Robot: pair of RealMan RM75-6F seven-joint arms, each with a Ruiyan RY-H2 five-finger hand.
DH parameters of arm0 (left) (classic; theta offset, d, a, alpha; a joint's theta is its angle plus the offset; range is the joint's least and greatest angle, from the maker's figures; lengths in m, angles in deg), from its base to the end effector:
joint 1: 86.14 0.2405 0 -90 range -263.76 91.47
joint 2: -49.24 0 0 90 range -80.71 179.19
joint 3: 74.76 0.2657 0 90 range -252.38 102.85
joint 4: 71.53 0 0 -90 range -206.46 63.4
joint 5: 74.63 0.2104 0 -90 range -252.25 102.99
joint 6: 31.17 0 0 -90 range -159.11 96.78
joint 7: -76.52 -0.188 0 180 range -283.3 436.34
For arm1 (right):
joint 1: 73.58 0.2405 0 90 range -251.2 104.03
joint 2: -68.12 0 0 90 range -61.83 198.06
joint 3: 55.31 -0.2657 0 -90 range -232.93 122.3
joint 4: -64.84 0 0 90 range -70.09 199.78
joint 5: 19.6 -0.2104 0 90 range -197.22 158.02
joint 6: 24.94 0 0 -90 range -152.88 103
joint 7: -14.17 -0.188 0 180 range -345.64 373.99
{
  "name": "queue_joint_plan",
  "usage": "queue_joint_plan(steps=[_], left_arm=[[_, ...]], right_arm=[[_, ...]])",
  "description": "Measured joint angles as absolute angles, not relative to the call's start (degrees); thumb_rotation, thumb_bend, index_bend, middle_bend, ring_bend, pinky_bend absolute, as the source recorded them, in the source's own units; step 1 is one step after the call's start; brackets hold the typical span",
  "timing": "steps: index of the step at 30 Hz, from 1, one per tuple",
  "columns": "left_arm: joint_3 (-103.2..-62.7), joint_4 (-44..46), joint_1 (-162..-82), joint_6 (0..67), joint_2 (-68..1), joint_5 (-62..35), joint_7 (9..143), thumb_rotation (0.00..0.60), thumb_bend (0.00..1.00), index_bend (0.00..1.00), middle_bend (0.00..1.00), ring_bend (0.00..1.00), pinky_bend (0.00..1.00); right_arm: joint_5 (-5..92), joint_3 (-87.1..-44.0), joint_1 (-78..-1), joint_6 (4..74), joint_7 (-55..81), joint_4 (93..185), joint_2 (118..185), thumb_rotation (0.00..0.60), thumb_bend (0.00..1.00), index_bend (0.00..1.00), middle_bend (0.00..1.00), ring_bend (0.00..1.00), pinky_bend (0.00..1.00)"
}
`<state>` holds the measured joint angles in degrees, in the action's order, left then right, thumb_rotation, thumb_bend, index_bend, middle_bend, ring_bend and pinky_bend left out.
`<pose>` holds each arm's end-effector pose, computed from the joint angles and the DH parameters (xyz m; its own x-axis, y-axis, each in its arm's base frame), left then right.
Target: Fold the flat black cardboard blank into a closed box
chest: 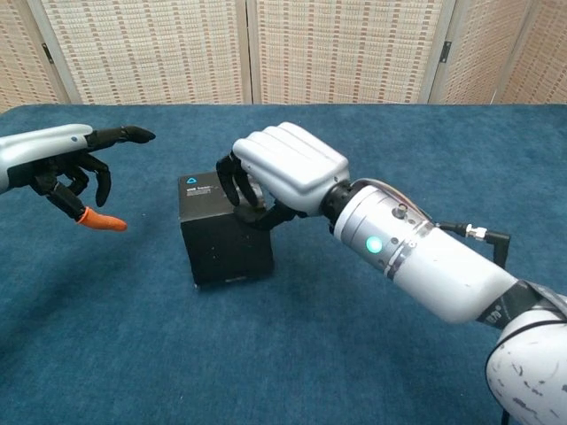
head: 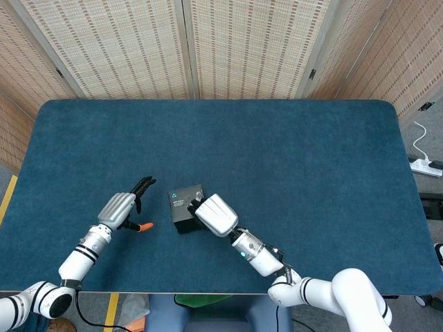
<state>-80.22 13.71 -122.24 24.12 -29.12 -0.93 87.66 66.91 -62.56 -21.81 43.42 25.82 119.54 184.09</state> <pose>-0.2092 0.3722 0.0170 0.1616 0.3780 0.9116 0.9669 -0.2454 -0.0697 -0.0309 -0.3641 -0.1288 0.4168 0.0618 0.9069 -0.6398 -0.6888 0.3409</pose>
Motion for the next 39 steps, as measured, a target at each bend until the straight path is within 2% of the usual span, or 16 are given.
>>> queue_joint_plan(steps=[4, 7, 9, 13, 14, 17, 20, 23, 28, 39], left_arm=[[-80.05, 14.62, -121.45, 25.53, -28.52, -1.68, 83.02, 0.600, 0.19, 0.00, 0.00, 0.58, 0.84], [-80.09, 15.68, -120.33, 27.55, -28.02, -2.92, 79.19, 0.600, 0.19, 0.00, 0.00, 0.55, 0.81], [-80.16, 16.17, -119.35, 29.39, -27.67, -3.80, 76.81, 0.600, 0.19, 0.00, 0.00, 0.52, 0.78], [-80.38, 16.85, -117.24, 33.37, -27.02, -5.59, 72.43, 0.600, 0.20, 0.00, 0.00, 0.38, 0.65], [-80.43, 16.94, -116.60, 34.73, -26.86, -6.03, 70.84, 0.600, 0.19, 0.00, 0.00, 0.34, 0.60], [-80.59, 17.31, -114.53, 38.62, -26.52, -7.34, 66.99, 0.600, 0.20, 0.00, 0.00, 0.24, 0.47], [-80.67, 17.91, -111.87, 42.23, -26.08, -8.28, 65.50, 0.600, 0.20, 0.00, 0.00, 0.17, 0.37], [-80.44, 18.36, -109.45, 45.23, -25.64, -8.29, 64.79, 0.600, 0.20, 0.00, 0.00, 0.13, 0.28], [-79.22, 19.73, -105.70, 50.04, -24.50, -6.62, 64.22, 0.600, 0.20, 0.00, 0.00, 0.11, 0.23], [-74.56, 23.48, -97.02, 59.59, -21.07, 1.47, 63.63, 0.600, 0.20, 0.00, 0.00, 0.07, 0.18]], right_arm=[[67.89, -63.48, -22.31, 45.47, 25.72, 121.63, 181.97, 0.600, 0.39, 0.49, 0.48, 0.72, 1.00], [68.63, -63.84, -23.17, 47.47, 26.14, 123.55, 179.68, 0.600, 0.39, 0.45, 0.46, 0.70, 1.00], [68.91, -63.97, -24.13, 48.92, 26.60, 125.23, 177.88, 0.600, 0.39, 0.42, 0.46, 0.65, 1.00], [68.32, -63.97, -27.60, 51.38, 28.19, 131.81, 172.43, 0.600, 0.39, 0.37, 0.44, 0.52, 0.98], [67.90, -63.90, -28.55, 51.73, 28.76, 133.78, 170.92, 0.600, 0.39, 0.35, 0.43, 0.48, 0.93], [65.68, -63.41, -32.15, 52.66, 31.47, 141.56, 164.93, 0.600, 0.39, 0.30, 0.39, 0.37, 0.67], [62.76, -62.36, -36.41, 53.36, 33.87, 150.11, 157.52, 0.600, 0.39, 0.25, 0.33, 0.26, 0.46], [60.31, -60.59, -40.86, 53.79, 34.42, 156.44, 149.69, 0.600, 0.39, 0.17, 0.26, 0.16, 0.33], [60.00, -56.63, -48.46, 56.28, 29.73, 160.45, 140.14, 0.600, 0.39, 0.13, 0.19, 0.07, 0.24], [65.02, -51.85, -62.12, 68.18, 14.99, 157.23, 135.56, 0.600, 0.39, 0.12, 0.17, 0.04, 0.20]])
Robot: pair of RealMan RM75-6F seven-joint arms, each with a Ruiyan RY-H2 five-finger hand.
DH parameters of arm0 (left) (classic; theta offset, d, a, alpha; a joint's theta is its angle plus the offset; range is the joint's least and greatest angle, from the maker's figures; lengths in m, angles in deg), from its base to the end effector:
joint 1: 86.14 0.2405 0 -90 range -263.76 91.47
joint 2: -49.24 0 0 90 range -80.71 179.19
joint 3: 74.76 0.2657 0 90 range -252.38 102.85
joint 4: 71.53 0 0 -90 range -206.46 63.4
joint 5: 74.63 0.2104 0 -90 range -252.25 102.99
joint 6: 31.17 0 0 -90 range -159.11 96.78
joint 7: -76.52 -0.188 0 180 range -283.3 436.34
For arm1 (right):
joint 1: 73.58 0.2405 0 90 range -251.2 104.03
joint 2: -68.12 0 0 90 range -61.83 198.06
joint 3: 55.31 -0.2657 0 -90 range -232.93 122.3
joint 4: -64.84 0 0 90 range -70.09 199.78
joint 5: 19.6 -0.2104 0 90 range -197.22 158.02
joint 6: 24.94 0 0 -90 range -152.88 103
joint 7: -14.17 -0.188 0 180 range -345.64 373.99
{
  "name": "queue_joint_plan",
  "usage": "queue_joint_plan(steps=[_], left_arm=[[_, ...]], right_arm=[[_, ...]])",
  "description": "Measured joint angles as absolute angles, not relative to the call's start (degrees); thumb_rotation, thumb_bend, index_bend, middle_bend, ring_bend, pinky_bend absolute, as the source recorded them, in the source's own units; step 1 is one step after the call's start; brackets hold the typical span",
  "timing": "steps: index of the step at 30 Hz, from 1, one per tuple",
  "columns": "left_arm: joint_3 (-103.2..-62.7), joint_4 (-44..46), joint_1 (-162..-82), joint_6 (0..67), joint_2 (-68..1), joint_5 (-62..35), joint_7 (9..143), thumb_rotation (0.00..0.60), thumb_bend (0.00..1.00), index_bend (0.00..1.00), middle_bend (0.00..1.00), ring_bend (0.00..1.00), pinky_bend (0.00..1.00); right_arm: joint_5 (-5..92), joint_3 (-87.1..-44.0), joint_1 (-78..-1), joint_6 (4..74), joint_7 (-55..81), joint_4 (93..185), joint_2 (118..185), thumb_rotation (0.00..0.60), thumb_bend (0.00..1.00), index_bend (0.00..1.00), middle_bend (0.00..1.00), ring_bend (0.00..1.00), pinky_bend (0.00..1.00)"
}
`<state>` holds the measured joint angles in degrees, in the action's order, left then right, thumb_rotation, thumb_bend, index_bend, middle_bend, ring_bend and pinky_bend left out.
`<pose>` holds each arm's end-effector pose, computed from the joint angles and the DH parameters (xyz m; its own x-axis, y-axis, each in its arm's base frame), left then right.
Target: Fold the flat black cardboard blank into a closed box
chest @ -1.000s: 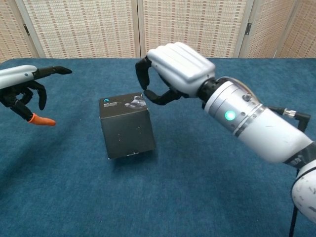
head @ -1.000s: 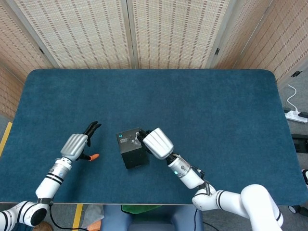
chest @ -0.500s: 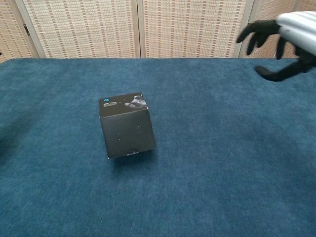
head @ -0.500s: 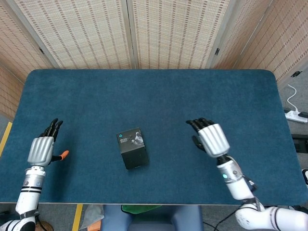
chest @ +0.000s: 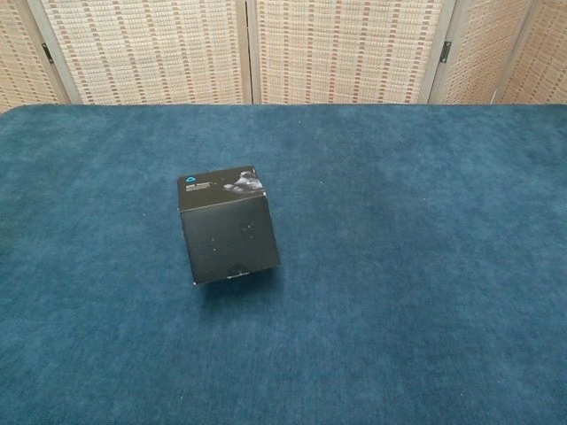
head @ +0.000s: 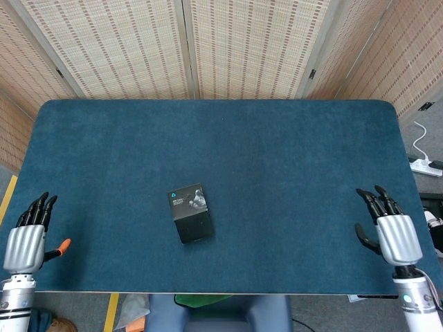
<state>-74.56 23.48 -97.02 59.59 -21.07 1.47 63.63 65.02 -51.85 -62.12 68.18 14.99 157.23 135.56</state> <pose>-0.3062 0.2439 0.1397 0.4596 -0.0430 0.8871 0.8871 0.0704 -0.4562 -0.2938 -0.2375 0.1505 0.3572 0.0648 0.9318 -0.9278 -0.0901 0.3620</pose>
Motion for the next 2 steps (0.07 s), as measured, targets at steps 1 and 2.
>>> queue_joint_plan(steps=[1, 2], left_arm=[[-74.25, 23.65, -96.44, 60.23, -20.93, 2.15, 63.59, 0.600, 0.20, 0.00, 0.00, 0.07, 0.17], [-73.84, 23.80, -95.75, 60.88, -20.81, 3.01, 63.50, 0.600, 0.20, 0.00, 0.00, 0.07, 0.17]], right_arm=[[65.38, -51.56, -63.08, 68.70, 14.00, 156.99, 135.27, 0.600, 0.39, 0.12, 0.17, 0.04, 0.20], [65.64, -51.37, -63.75, 68.97, 13.35, 156.84, 135.07, 0.600, 0.39, 0.12, 0.17, 0.04, 0.20]])
